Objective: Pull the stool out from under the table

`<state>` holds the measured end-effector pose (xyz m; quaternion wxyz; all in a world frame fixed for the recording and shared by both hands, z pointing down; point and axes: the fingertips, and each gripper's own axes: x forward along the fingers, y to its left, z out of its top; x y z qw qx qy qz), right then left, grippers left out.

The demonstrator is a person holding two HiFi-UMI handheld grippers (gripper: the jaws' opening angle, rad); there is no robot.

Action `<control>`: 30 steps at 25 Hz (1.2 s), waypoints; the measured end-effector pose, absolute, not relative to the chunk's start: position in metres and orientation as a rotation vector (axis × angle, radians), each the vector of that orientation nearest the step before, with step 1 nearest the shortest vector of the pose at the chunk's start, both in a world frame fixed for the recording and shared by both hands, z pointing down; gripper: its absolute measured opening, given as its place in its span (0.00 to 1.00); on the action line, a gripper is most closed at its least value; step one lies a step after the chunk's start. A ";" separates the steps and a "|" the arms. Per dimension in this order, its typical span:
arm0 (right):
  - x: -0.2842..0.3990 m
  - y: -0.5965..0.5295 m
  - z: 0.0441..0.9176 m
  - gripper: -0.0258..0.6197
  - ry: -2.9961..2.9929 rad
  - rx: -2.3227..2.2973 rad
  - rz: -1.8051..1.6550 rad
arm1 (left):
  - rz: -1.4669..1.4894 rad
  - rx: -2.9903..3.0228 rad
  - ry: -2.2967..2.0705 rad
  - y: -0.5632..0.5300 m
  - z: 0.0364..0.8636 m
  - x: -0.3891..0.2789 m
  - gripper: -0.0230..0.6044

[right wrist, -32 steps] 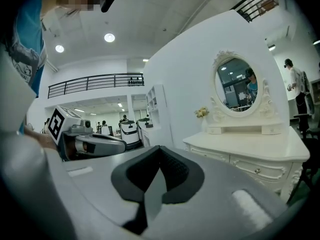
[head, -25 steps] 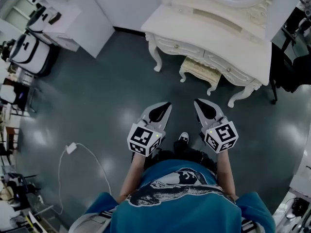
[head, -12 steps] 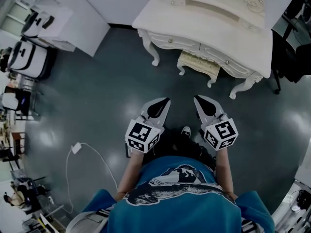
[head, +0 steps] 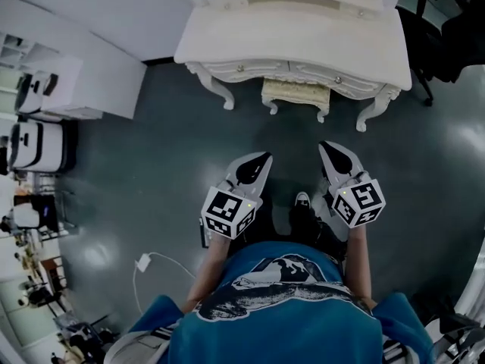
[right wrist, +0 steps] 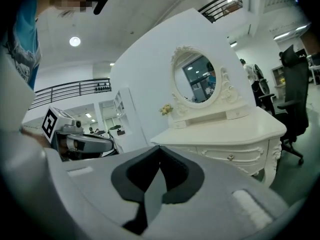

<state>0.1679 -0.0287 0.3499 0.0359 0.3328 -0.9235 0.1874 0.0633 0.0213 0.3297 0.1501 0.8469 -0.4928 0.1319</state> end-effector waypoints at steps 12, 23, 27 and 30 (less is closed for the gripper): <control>0.096 -0.069 0.363 0.04 -2.707 1.286 0.604 | 0.428 2.558 -1.156 -0.047 0.349 -0.019 0.06; 0.036 -0.084 0.400 0.05 -2.531 1.464 0.666 | 0.513 2.651 -0.836 -0.068 0.387 -0.066 0.06; 0.021 -0.088 0.419 0.05 -2.495 1.473 0.709 | 0.530 2.686 -0.744 -0.070 0.408 -0.072 0.06; 0.013 -0.092 0.437 0.05 -2.477 1.464 0.770 | 0.545 2.687 -0.696 -0.076 0.430 -0.076 0.06</control>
